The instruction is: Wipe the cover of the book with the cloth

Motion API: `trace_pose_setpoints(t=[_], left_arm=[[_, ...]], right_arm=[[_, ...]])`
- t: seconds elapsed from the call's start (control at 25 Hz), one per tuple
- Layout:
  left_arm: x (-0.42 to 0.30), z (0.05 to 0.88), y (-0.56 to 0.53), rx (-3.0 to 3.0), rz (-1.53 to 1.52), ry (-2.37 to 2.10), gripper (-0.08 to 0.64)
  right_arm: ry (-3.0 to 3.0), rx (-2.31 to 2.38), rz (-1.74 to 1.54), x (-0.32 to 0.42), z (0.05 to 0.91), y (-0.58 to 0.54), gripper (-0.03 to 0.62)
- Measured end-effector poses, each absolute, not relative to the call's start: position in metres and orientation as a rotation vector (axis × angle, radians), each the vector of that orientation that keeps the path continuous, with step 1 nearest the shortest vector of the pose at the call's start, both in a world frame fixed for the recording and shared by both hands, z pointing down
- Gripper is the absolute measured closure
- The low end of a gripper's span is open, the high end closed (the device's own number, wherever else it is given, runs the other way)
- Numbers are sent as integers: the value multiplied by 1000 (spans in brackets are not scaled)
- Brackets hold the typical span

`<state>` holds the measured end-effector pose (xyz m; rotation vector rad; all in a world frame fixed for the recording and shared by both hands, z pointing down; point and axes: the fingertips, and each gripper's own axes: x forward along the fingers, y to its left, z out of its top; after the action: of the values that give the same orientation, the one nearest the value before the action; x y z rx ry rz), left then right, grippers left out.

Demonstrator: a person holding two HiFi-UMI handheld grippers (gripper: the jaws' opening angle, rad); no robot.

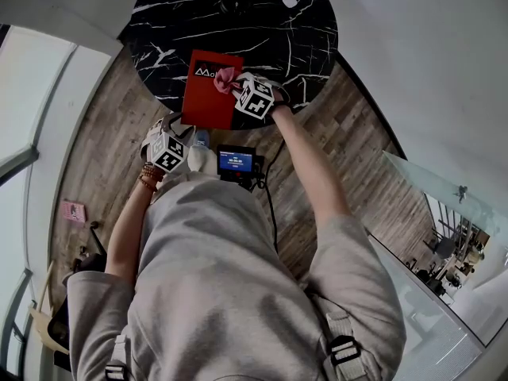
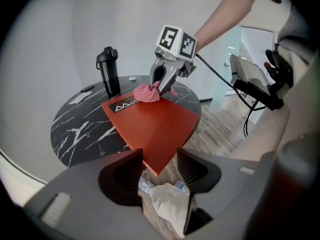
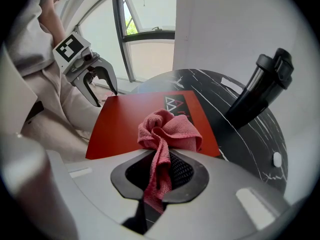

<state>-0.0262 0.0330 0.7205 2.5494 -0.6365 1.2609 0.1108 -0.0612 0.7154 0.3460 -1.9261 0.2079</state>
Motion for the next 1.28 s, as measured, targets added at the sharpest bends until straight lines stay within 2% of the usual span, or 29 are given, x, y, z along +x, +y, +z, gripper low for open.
trace_pose_setpoints(t=[1.28], left_arm=[[-22,719,42,2576,1314,-636,360]], right_arm=[[-1965,306,225,89,716,-7,534]])
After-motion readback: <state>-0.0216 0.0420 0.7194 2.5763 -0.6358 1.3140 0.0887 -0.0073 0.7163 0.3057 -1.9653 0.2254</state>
